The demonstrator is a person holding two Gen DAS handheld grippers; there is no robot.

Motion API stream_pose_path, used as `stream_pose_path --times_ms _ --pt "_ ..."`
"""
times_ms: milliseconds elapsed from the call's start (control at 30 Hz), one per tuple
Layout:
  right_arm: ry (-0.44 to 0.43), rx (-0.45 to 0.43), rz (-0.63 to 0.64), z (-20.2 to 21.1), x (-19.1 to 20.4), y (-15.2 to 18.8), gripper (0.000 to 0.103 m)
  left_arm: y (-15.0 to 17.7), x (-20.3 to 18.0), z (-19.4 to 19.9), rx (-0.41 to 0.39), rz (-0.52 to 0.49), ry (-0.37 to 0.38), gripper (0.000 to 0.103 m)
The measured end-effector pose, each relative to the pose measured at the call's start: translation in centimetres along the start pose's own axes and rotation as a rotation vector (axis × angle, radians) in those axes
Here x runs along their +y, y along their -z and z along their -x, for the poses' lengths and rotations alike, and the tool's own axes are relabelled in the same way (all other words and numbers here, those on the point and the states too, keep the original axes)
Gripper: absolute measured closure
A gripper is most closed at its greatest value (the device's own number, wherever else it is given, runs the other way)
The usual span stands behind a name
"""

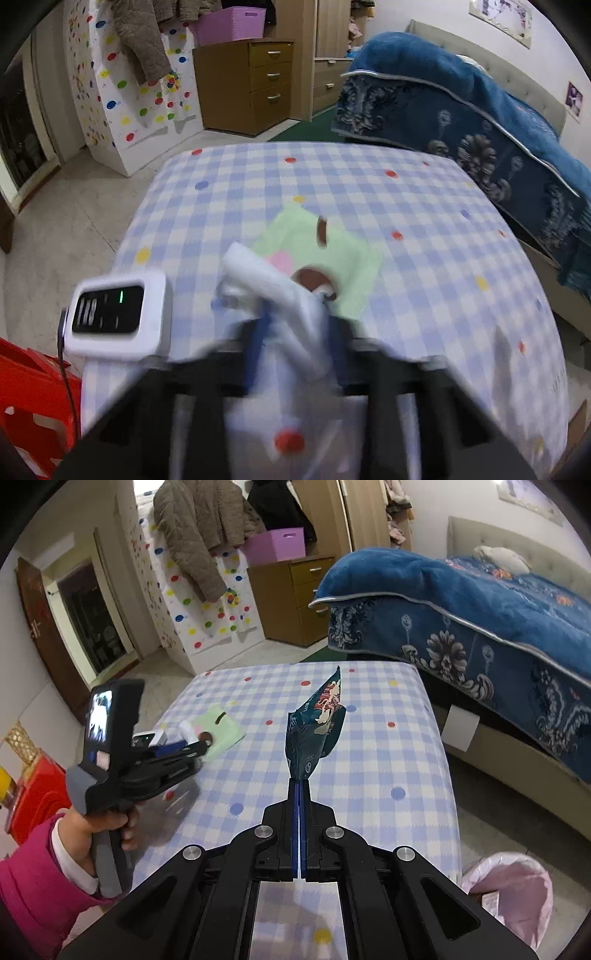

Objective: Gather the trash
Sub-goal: 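Grasp the white tissue on the green napkin with the left tool while the right tool holds the wrapper, then carry both items over the pink bin and open both tools to drop them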

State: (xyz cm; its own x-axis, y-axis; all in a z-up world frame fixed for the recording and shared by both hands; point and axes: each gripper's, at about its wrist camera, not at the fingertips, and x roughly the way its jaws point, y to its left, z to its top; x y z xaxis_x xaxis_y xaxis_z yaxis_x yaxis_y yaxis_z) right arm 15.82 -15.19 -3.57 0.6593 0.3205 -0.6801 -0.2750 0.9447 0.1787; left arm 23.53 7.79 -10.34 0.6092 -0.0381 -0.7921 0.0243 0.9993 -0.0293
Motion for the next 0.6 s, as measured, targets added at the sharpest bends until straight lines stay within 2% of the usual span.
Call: stream_pose_path --times_ms 233,433,533,600 --pt "0.005 -0.003 -0.023 2.5 -0.3 2.1 0.103 4.3 -0.8 4.5 -0.001 0.005 0.165 0.100" --pt "0.006 -0.005 -0.041 4.8 -0.4 4.1 0.103 7.8 -4.7 7.4 0.047 -0.158 0.320 0.100" --pt "0.013 -0.010 -0.045 5.9 -0.5 4.9 0.103 9.3 -5.7 8.6 0.051 -0.217 0.304 0.100" --pt "0.022 -0.013 -0.046 6.6 -0.7 5.4 0.103 10.0 -5.6 9.2 0.042 -0.231 0.246 0.100"
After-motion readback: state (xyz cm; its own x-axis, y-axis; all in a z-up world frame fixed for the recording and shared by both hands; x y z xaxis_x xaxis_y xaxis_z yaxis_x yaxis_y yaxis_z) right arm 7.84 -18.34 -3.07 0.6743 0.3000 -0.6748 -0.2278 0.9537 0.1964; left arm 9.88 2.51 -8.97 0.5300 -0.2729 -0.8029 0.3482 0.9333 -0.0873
